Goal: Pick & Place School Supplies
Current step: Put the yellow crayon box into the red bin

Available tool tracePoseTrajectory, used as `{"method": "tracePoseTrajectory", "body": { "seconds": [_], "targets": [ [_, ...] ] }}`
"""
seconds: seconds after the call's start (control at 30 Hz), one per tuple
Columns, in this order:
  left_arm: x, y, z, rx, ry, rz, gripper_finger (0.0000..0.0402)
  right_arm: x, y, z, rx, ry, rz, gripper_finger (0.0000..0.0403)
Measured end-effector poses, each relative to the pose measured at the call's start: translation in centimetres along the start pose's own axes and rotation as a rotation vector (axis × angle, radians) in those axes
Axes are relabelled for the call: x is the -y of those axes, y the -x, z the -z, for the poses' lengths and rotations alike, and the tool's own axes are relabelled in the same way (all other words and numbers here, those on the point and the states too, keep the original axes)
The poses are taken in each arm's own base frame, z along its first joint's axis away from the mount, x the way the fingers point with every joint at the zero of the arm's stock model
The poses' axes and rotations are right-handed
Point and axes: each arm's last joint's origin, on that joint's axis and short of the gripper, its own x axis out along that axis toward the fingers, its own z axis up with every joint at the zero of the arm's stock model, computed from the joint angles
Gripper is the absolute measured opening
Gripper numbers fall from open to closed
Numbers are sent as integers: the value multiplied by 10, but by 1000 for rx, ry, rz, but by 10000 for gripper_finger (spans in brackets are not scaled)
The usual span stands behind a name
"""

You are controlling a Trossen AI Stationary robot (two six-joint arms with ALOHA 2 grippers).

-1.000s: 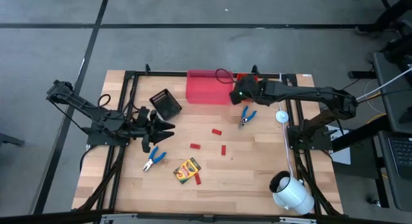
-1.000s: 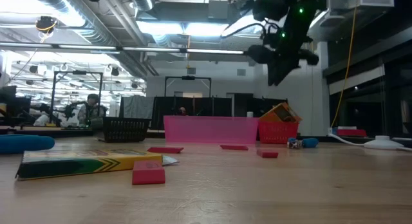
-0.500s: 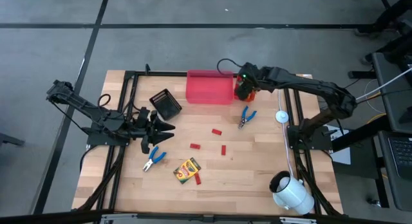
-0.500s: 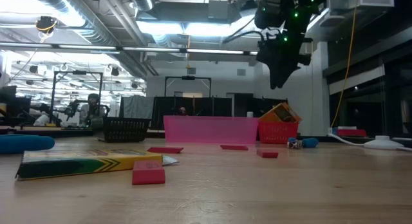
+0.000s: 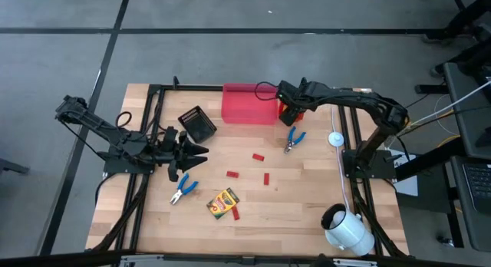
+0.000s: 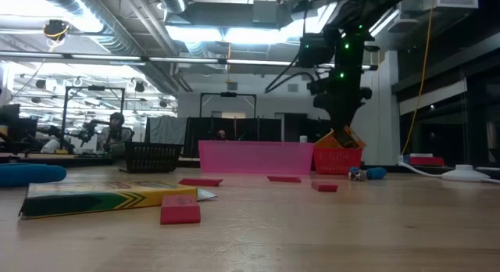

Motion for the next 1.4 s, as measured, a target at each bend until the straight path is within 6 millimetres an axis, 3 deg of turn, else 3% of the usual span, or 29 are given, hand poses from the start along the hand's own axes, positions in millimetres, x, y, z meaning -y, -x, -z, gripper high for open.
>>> {"method": "tracePoseTrajectory", "body": {
  "seconds": [0.17, 0.33, 0.4, 0.57, 0.7, 0.8, 1.07, 1.3, 1.4],
  "targets": [
    [4, 0, -6, 10, -3, 4, 180, 0, -7, -1, -4, 12, 84, 149],
    [8, 1, -14, 7, -33, -8, 180, 2, -5, -2, 9, 24, 111, 38],
    [9, 1, -15, 0, -39, -12, 180, 2, 0, 0, 15, 27, 89, 14],
    [9, 1, -14, -7, -52, -13, 180, 1, 25, 4, 11, 0, 86, 8],
    [9, 1, -14, -10, -83, -8, 180, 8, 54, -2, 41, -42, 100, 4],
    [9, 1, -15, -8, -104, 1, 180, 16, 62, -8, 57, -94, 104, 3],
    [11, 2, -14, -33, -118, 56, 180, 29, 24, -22, -160, -147, 129, 1],
    [13, 2, -13, -63, -113, 105, 180, 20, 15, -49, -232, -121, 143, 2],
    [13, 2, -13, -65, -113, 107, 180, 14, 11, -61, -241, -81, 111, 22]
  ]
}}
